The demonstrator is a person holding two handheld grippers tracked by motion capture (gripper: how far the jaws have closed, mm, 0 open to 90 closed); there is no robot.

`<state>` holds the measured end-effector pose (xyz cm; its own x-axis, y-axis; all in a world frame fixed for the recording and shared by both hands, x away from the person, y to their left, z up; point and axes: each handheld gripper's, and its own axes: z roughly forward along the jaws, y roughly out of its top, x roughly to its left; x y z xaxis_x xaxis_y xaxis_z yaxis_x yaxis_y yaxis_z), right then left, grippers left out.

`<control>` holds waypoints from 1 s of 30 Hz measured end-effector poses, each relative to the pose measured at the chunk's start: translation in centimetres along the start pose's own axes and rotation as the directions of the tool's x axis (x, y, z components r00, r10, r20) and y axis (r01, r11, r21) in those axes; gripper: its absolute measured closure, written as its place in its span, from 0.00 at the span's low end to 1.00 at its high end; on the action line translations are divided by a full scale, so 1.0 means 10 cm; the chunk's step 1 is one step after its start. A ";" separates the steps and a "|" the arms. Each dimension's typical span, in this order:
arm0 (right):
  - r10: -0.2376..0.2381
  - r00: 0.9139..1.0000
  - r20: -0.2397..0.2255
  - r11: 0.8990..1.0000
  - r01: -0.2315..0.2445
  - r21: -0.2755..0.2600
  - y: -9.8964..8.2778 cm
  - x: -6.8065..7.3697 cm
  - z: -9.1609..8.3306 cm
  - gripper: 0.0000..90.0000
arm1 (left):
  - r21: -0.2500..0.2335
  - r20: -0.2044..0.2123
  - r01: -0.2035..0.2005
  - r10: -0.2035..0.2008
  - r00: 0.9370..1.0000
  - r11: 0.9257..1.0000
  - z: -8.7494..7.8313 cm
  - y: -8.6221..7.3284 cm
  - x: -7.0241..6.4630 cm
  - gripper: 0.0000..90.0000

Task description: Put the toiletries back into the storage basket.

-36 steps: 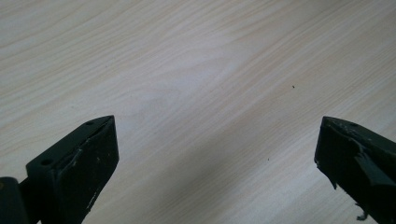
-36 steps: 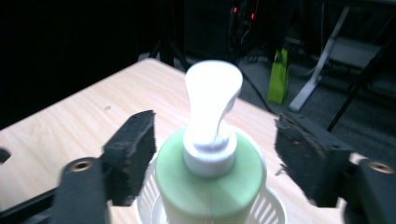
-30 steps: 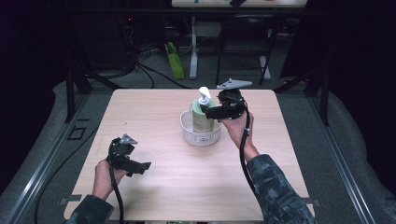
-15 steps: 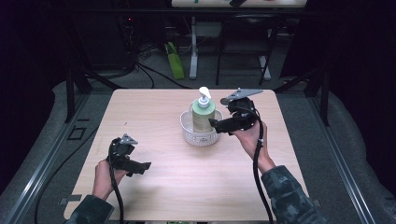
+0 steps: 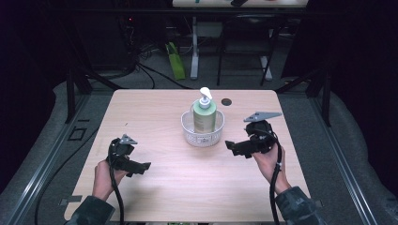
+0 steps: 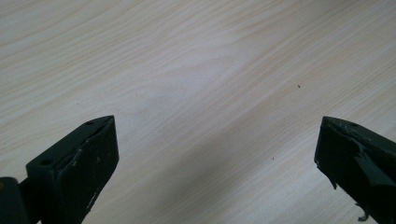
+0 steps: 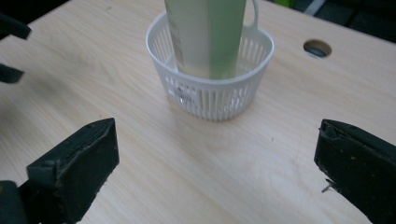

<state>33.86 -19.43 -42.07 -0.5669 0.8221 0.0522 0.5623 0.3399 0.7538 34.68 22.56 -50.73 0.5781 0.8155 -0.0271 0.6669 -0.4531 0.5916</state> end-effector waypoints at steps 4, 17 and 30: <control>0.038 0.999 0.002 0.999 -0.038 0.037 -0.29 -0.03 0.04 0.00 | 0.000 -0.002 -0.004 0.004 1.000 1.000 0.00 0.00 -0.01 0.00; 0.083 0.996 0.024 0.986 -0.086 0.142 -0.79 -0.13 0.25 0.00 | 0.002 0.002 -0.009 0.009 1.000 1.000 0.00 0.01 -0.01 0.00; -0.005 1.000 0.022 0.967 -0.001 0.255 -0.91 -0.11 0.41 0.00 | -0.011 0.007 -0.002 0.002 1.000 1.000 0.00 0.01 -0.01 0.00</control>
